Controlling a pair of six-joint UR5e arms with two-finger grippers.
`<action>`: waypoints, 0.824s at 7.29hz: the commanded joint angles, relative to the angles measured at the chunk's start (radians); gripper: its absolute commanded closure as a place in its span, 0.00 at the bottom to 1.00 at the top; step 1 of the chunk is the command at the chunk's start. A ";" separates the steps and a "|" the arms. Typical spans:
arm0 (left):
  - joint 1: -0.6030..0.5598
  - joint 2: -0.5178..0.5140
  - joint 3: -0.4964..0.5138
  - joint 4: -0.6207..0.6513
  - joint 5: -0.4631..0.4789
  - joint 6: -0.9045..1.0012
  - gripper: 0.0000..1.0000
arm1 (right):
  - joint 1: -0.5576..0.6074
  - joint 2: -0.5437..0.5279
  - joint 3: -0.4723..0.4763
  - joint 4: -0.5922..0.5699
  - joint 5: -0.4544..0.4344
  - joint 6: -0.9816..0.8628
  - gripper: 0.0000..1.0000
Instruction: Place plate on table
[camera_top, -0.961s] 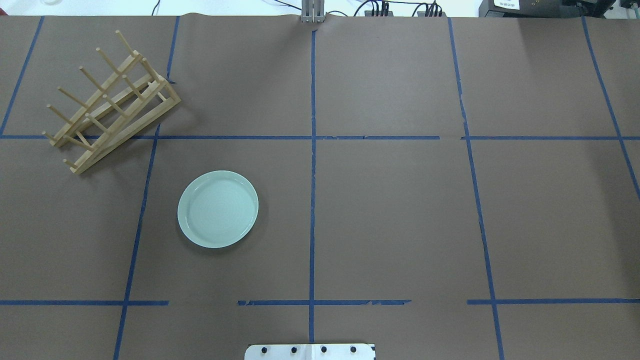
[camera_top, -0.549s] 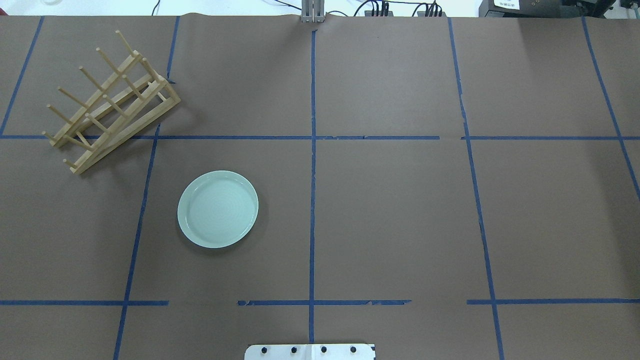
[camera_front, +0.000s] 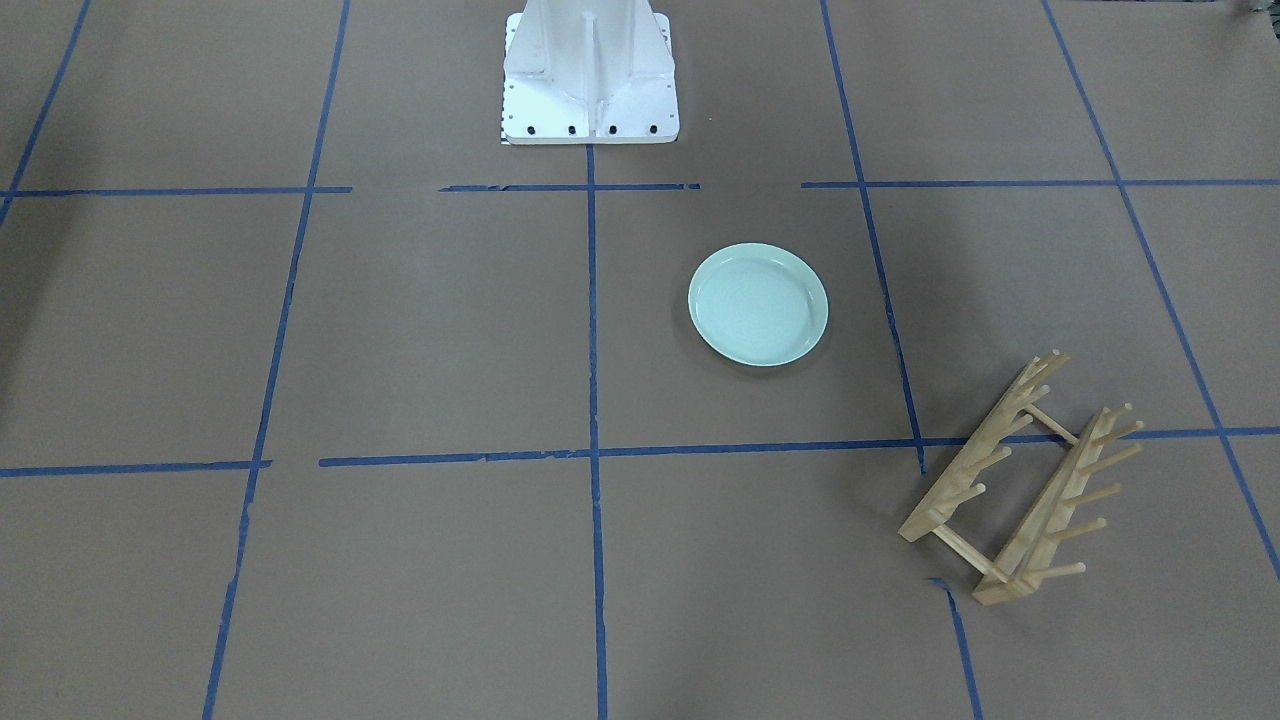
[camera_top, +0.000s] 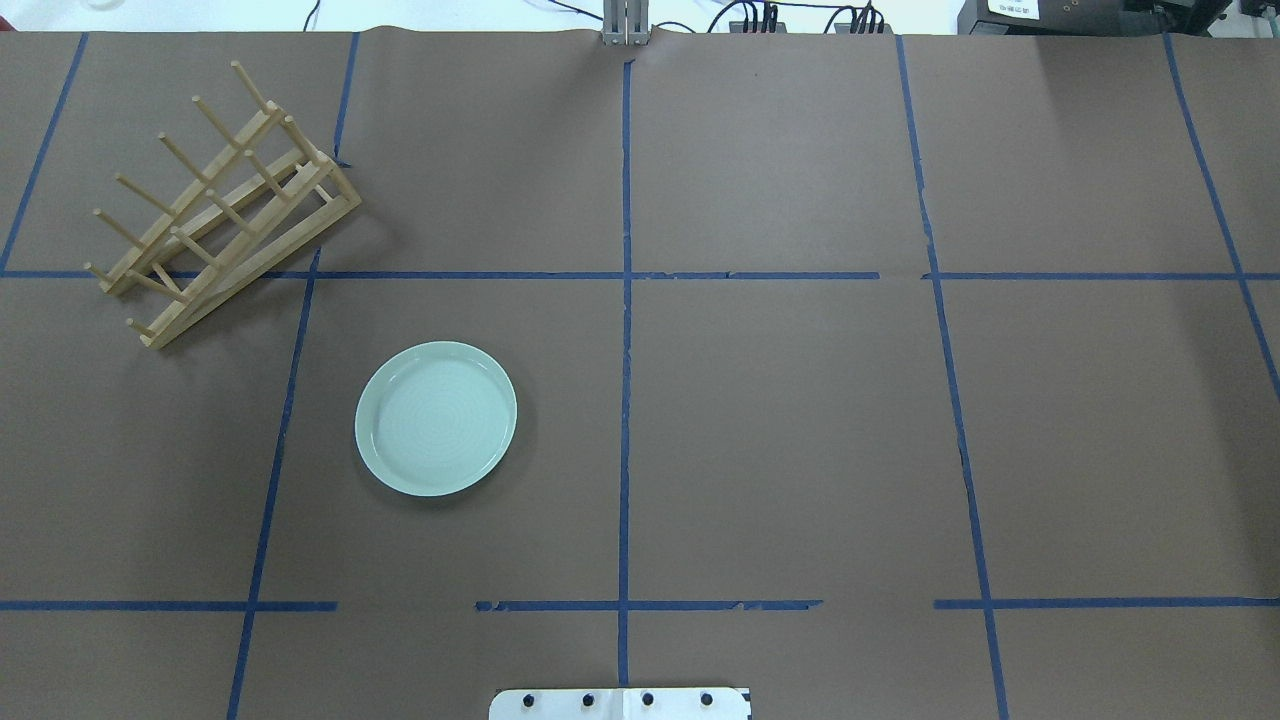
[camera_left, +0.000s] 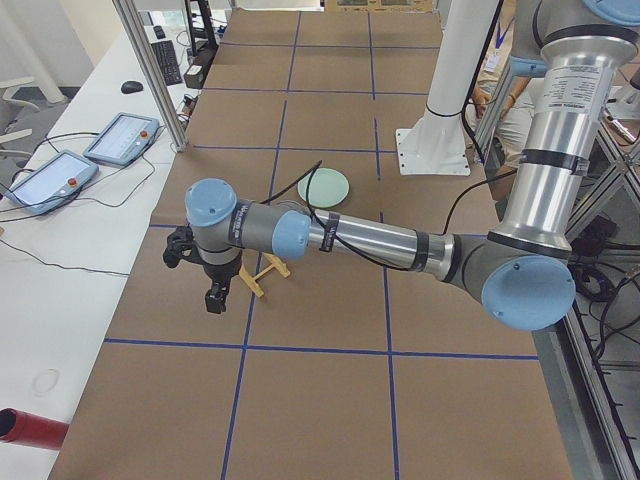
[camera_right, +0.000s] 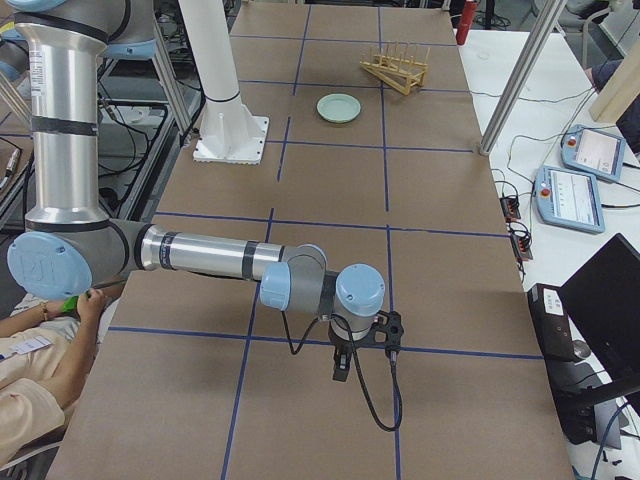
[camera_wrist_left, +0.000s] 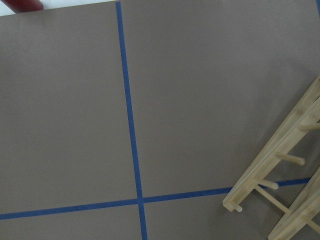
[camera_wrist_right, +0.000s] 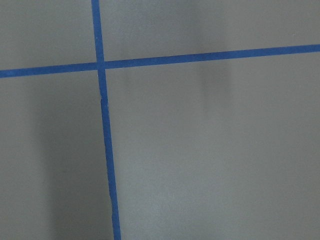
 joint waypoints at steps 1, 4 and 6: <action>-0.002 0.062 -0.026 -0.024 0.000 0.002 0.00 | 0.000 0.000 0.000 0.000 0.000 0.000 0.00; 0.001 0.062 -0.029 -0.012 -0.005 -0.007 0.00 | 0.000 0.000 0.000 0.000 0.000 0.000 0.00; -0.001 0.064 -0.029 0.026 -0.005 -0.004 0.00 | 0.000 0.000 0.000 0.000 0.000 0.000 0.00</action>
